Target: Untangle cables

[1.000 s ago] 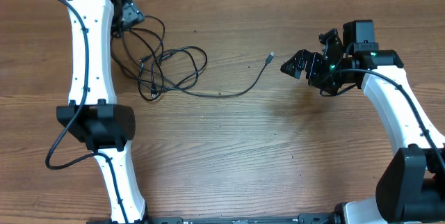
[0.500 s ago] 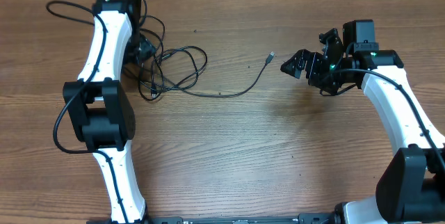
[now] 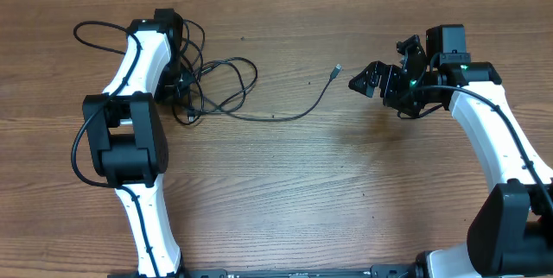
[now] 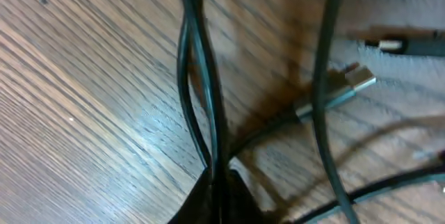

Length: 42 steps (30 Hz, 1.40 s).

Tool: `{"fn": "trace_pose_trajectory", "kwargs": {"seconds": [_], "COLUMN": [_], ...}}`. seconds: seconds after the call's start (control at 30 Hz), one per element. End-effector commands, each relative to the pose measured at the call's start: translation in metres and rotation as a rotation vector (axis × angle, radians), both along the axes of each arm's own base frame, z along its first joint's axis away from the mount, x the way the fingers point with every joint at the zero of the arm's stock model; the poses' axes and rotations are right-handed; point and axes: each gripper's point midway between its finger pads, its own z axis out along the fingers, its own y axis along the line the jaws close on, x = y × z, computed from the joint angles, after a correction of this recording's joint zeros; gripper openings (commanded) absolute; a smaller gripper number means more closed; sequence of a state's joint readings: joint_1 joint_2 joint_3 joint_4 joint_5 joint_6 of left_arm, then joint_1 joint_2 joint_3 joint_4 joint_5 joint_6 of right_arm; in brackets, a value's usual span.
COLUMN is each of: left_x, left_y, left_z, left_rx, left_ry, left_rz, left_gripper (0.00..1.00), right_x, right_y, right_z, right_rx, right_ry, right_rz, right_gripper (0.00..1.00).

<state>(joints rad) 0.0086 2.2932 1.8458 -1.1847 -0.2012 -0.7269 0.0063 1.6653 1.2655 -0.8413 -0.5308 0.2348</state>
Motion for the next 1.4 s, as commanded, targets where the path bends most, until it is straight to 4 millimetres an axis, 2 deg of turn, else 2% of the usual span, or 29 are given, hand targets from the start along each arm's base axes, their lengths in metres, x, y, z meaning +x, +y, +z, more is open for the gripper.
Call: {"fn": "trace_pose_trajectory", "kwargs": {"seconds": [0.0, 0.1, 0.2, 0.37, 0.5, 0.67, 0.8, 0.9, 1.03, 1.1, 1.23, 1.3, 1.37], "left_x": [0.005, 0.008, 0.017, 0.033, 0.042, 0.021, -0.01, -0.034, -0.061, -0.072, -0.087, -0.09, -0.09], "left_y": [-0.007, -0.006, -0.002, -0.002, -0.022, -0.044, -0.057, -0.062, -0.063, -0.069, -0.094, -0.1, -0.1], "left_z": [0.014, 0.036, 0.075, 0.167, 0.26, 0.366, 0.43, 0.463, 0.491, 0.5, 0.525, 0.535, 0.536], "left_rx": [-0.069, -0.066, -0.047, -0.042, -0.132, -0.228, -0.284, -0.297, -0.297, -0.33, -0.455, -0.481, -0.478], "left_ry": [-0.017, -0.02, -0.058, -0.235, -0.498, -0.824, -1.013, -1.105, -1.184, -1.208, -1.281, -1.314, -1.32], "left_rz": [0.017, 0.02, 0.017, -0.001, -0.12, -0.195, -0.241, -0.262, -0.266, -0.284, -0.394, -0.427, -0.428], "left_gripper": [0.04, 0.04, 0.04, 0.04, 0.04, 0.04, 0.04, 0.04, 0.04, 0.04, 0.04, 0.04, 0.04], "right_x": [0.001, 0.0, 0.001, 0.0, 0.0, 0.0, 0.001, 0.005, 0.015, 0.022, 0.032, 0.036, 0.037], "right_y": [-0.003, -0.004, -0.004, -0.005, -0.005, -0.005, -0.004, -0.004, -0.002, 0.002, 0.012, 0.015, 0.016], "right_z": [-0.003, -0.003, -0.003, -0.005, -0.005, -0.004, -0.002, 0.003, 0.02, 0.037, 0.081, 0.102, 0.125], "right_rx": [-0.009, -0.009, -0.009, -0.028, -0.028, -0.026, -0.026, -0.033, -0.026, -0.004, 0.041, 0.055, 0.061], "right_ry": [0.002, 0.002, 0.002, -0.005, -0.005, -0.007, -0.021, -0.055, -0.103, -0.15, -0.279, -0.33, -0.39], "right_rz": [-0.003, -0.003, -0.003, 0.013, 0.013, 0.014, 0.029, 0.057, 0.062, 0.075, 0.141, 0.151, 0.163], "right_gripper": [1.0, 1.0, 1.0, 1.0, 1.0, 1.0, 1.0, 1.0, 1.0, 1.0, 1.0, 1.0, 1.0]}}
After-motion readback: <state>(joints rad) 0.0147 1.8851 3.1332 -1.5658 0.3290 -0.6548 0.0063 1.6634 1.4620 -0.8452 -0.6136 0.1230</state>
